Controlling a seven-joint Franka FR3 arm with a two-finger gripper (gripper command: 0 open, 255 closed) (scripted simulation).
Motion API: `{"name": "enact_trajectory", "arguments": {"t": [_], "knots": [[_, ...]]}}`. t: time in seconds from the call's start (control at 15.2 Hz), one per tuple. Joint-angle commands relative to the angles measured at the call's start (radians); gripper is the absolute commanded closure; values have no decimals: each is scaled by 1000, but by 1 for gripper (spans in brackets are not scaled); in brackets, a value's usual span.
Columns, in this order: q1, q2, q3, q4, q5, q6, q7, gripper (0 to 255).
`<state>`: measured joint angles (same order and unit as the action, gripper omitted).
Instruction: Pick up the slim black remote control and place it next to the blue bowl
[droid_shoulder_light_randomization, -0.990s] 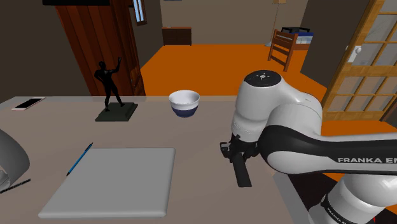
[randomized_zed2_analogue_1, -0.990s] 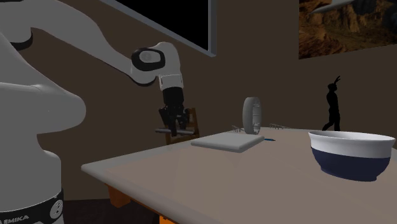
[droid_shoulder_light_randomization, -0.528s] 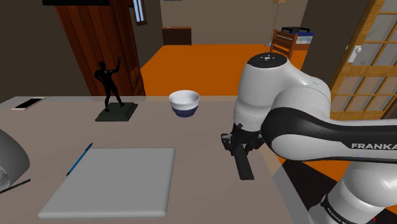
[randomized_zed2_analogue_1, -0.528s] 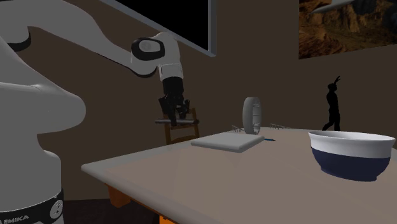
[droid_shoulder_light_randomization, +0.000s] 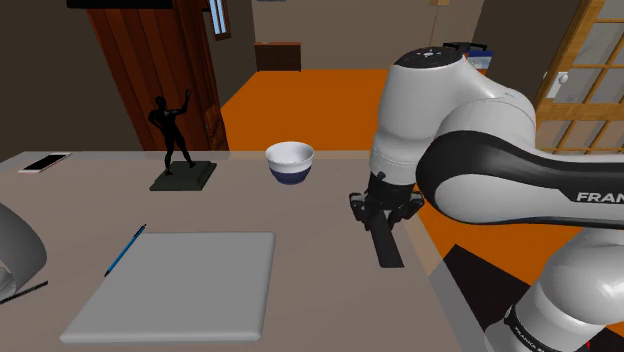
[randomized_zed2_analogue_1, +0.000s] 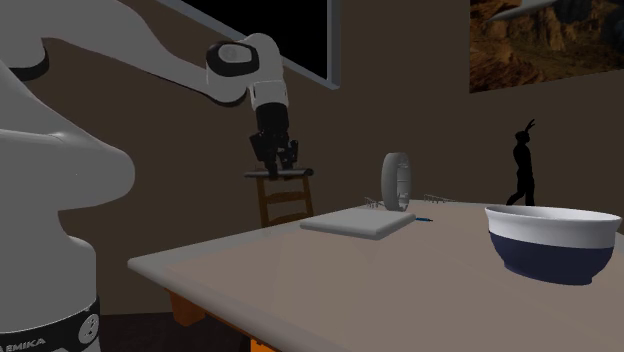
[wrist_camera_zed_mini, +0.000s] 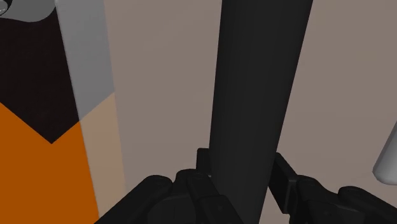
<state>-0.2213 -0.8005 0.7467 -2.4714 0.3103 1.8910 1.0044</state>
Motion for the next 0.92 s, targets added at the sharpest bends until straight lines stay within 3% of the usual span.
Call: {"name": "enact_trajectory", "arguments": {"t": [0.0,0.86], "knots": [[-1,-2,-8,23,-6,-26,0,255],[-317,423,62,271,-237,143,-65,255]]}}
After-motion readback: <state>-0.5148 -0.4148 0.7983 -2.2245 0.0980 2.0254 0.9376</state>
